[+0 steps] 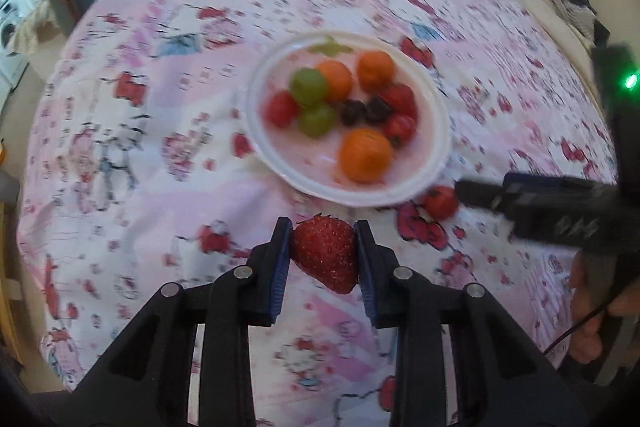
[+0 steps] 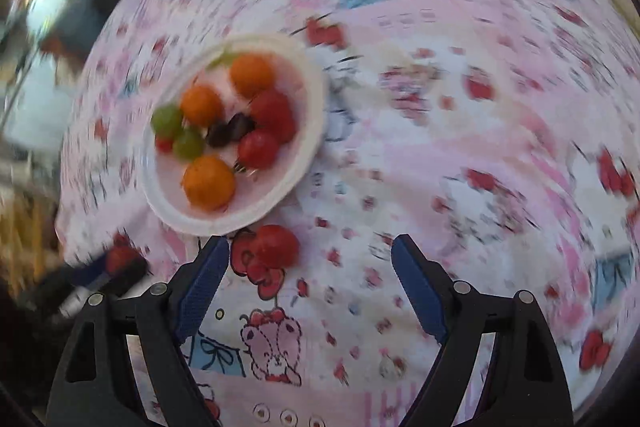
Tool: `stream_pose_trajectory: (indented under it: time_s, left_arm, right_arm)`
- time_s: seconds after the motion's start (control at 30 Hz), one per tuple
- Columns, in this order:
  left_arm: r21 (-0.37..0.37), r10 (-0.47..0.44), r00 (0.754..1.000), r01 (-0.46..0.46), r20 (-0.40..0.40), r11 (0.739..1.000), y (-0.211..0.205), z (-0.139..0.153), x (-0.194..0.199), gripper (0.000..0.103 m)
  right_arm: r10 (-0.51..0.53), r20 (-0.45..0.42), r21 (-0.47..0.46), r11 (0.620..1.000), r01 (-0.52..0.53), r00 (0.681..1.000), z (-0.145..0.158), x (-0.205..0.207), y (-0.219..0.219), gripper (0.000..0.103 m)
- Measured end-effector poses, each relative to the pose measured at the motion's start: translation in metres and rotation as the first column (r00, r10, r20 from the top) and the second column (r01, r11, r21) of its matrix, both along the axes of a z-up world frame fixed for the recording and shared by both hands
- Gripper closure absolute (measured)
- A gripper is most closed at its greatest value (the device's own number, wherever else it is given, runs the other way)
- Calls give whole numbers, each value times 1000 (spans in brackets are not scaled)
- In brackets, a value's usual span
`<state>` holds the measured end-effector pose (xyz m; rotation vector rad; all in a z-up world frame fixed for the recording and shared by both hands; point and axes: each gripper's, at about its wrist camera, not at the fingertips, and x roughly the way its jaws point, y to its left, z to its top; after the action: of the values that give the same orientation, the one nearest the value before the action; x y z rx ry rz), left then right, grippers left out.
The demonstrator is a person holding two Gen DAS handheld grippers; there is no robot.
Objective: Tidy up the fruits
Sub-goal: 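Grasp a strawberry with the left tool while the right tool grasps a red tomato, then carry the strawberry and red tomato over the white plate with both tools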
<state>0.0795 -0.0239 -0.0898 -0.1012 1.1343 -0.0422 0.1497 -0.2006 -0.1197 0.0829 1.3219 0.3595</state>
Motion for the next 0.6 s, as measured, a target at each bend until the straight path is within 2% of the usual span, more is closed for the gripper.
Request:
stream_pose_trajectory:
  time_s: [0.17,0.27,0.43,0.47,0.5,0.53,0.6]
  left_arm:
    - [-27,75,997,-75,-2,997,23,3,3,76]
    - [-10,90,996,-90,7,996,26,3,6,76]
    - [15,93,996,-93,3,996,26,-1,7,76]
    - [21,89,996,-89,6,996,24,-1,7,76]
    - [32,83,996,-83,12,996,22,-1,6,76]
    - [43,77,997,-78,18,996,21,-1,6,76]
    - [59,69,997,-70,26,996,19,-1,6,76]
  right_arm:
    - [87,-32,-76,993,-89,996,-19,3,26,25]
    - [129,-22,-93,987,-131,991,-22,2,37,28]
    - [152,-26,-124,980,-155,988,-29,2,42,46]
    - [156,-25,-125,980,-158,987,-29,2,41,52]
    - [160,-27,-125,979,-163,987,-29,1,41,67]
    - [162,-28,-114,980,-164,986,-28,1,40,70]
    - [161,-27,-109,981,-163,987,-26,0,38,70]
